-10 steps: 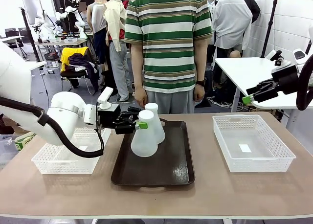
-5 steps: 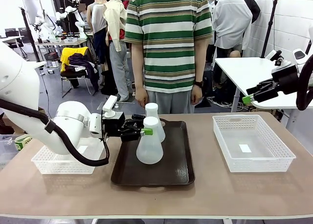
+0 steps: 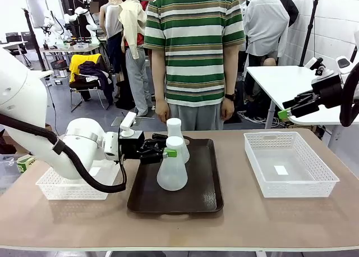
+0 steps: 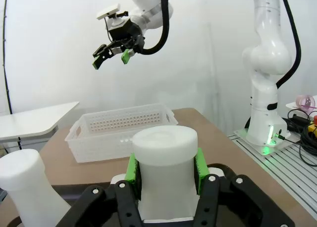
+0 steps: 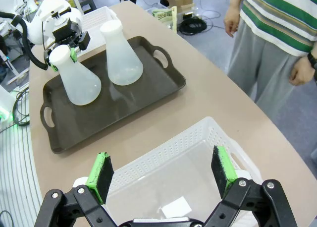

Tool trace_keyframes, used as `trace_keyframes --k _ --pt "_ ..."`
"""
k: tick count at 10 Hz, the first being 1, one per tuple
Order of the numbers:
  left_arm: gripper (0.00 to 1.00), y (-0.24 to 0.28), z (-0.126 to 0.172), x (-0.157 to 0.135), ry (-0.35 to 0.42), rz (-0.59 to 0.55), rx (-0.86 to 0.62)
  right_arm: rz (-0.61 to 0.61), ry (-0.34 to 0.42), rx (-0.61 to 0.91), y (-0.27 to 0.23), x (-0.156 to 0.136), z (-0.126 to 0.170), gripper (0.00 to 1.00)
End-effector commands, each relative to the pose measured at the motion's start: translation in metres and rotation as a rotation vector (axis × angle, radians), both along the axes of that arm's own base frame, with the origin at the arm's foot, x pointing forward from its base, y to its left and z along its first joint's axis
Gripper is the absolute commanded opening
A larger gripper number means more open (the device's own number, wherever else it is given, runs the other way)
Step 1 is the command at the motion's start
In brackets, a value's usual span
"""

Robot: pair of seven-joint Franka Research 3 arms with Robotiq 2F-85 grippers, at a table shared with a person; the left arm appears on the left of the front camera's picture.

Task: Prepare the laboratory tools.
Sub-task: Place the picked Big flask upright in the Handle tray as directed by the person.

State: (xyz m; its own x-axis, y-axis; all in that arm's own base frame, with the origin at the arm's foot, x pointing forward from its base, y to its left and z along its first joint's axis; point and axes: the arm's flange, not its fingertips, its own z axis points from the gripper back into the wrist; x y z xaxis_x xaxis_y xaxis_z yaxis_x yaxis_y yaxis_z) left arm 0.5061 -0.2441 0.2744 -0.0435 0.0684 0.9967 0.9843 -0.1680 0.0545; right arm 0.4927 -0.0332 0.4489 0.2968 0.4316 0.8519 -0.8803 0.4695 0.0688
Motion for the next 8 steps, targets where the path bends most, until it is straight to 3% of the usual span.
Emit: trace_keyframes --k 1,4,8 --pt "0.39 -0.003 0.006 -0.003 0.032 0.039 -0.003 -0.006 -0.001 -0.005 0.001 0.001 -0.001 1.00" --pt "0.98 -0.001 0.006 -0.002 0.057 0.036 0.012 -0.006 -0.001 -0.005 0.001 0.001 -0.001 1.00" --pt "1.00 0.007 0.010 -0.002 0.096 0.023 0.067 -0.006 -0.001 -0.005 0.001 0.001 -0.001 1.00"
